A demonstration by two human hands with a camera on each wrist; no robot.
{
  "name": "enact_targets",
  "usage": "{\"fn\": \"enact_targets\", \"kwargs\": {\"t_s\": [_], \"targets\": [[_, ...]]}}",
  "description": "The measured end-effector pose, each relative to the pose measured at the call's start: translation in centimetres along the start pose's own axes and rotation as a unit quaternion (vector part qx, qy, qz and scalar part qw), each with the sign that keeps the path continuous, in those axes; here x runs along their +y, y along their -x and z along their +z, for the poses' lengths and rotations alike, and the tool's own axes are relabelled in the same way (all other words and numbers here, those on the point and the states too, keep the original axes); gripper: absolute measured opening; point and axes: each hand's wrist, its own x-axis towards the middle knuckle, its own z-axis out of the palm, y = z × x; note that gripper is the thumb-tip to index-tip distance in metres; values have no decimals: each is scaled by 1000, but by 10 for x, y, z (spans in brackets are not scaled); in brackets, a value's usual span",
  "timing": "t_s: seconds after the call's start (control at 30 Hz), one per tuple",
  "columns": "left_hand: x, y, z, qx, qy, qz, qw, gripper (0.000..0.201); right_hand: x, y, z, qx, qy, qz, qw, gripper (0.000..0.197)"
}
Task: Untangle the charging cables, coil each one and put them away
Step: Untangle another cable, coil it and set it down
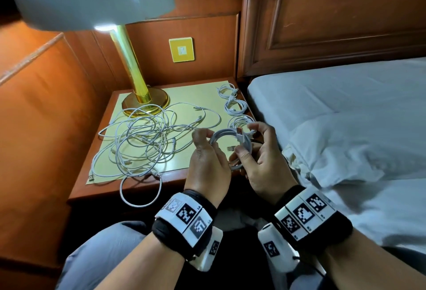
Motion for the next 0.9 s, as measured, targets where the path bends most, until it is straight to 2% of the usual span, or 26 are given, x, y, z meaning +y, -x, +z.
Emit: {"fn": "enact_targets", "kwargs": {"t_s": [0.1, 0.43, 0.53, 0.63, 0.7, 0.8, 0.83, 0.9], "targets": [[-2, -2, -1, 2, 1, 5, 1000, 17, -3, 0, -3, -23, 63, -60, 996, 43], [-8, -5, -5, 3, 4, 33, 999, 17, -3, 3, -1, -29, 52, -99, 993, 25], [-7, -6, -9, -2, -27, 47, 999, 18, -3, 3, 0, -40, 12, -59, 997, 18], [-6, -5, -12, -6, -50, 82, 995, 19, 2, 2, 0, -30, 20, -26, 999, 11], [-8, -7, -12, -15, -49, 99, 994, 19, 3, 2, -1, -2, 12, 0, 1000, 4], [-12, -10, -12, -24, -55, 110, 992, 20, -1, 0, -6, 62, 25, 35, 997, 10], [-12, -11, -12, -30, -55, 116, 991, 19, -1, -2, -7, 78, 3, 56, 995, 10], [-11, -11, -13, -56, -48, 137, 988, 17, 0, -6, -8, 95, -116, 125, 981, 20]]}}
